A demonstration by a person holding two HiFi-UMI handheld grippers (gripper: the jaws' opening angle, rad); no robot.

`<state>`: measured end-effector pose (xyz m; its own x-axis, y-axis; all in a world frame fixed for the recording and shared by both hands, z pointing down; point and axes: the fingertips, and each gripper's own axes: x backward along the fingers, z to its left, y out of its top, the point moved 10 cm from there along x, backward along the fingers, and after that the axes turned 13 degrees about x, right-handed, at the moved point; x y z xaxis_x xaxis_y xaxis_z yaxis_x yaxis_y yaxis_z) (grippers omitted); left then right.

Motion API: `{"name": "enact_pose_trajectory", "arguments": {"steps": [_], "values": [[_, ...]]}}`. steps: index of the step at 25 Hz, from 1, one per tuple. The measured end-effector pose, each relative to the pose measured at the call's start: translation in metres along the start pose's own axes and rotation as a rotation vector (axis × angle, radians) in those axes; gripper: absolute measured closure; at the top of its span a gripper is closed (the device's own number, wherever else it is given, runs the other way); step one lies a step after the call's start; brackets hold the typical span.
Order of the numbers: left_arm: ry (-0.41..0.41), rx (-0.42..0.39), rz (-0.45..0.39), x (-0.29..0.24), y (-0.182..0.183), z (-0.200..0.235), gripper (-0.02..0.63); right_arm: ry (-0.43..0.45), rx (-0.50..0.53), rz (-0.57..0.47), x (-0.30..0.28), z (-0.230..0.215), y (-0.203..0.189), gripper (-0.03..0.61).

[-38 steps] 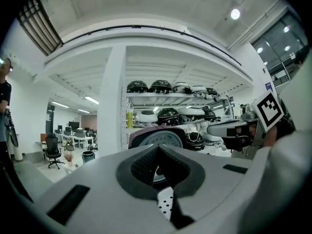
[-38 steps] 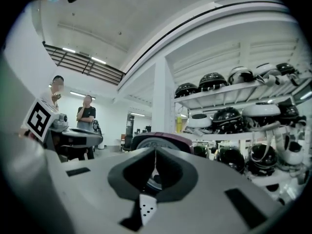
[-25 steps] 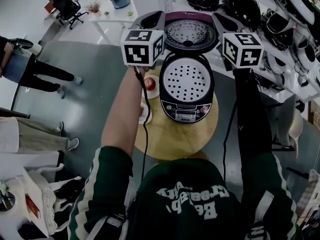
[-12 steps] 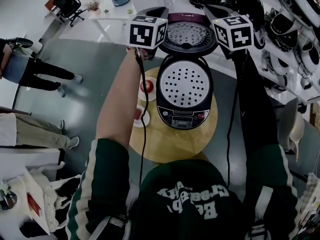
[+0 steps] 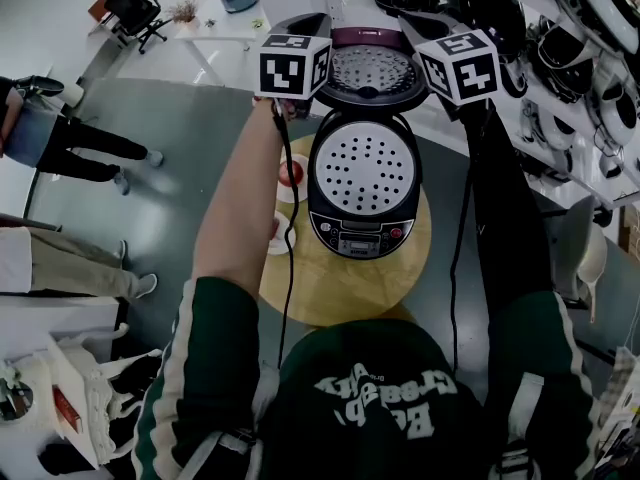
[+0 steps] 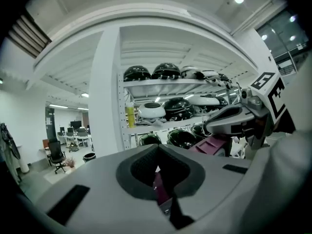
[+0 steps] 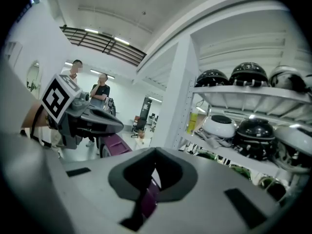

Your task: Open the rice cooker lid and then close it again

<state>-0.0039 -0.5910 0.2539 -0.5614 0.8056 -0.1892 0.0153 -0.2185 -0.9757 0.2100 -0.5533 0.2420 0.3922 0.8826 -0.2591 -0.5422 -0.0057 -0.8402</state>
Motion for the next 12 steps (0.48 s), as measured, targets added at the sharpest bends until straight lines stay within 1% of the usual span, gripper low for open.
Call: {"name": "enact_pose_trajectory", "arguments": {"steps": [2, 8, 12], "values": [[0.006, -0.005, 0.0, 0.004, -0.001, -0.001, 0.62, -0.007, -0.008, -0.006, 0.004, 0.002, 0.0, 0.574], [0.008, 0.075, -0.016, 0.028, -0.011, -0.002, 0.618, -0.008, -0.017, -0.004, 0.023, 0.017, 0.0, 0.574], [0.023, 0.086, -0.042, 0.052, -0.023, -0.01, 0.619, -0.024, -0.058, -0.025, 0.044, 0.033, -0.002, 0.574]]}}
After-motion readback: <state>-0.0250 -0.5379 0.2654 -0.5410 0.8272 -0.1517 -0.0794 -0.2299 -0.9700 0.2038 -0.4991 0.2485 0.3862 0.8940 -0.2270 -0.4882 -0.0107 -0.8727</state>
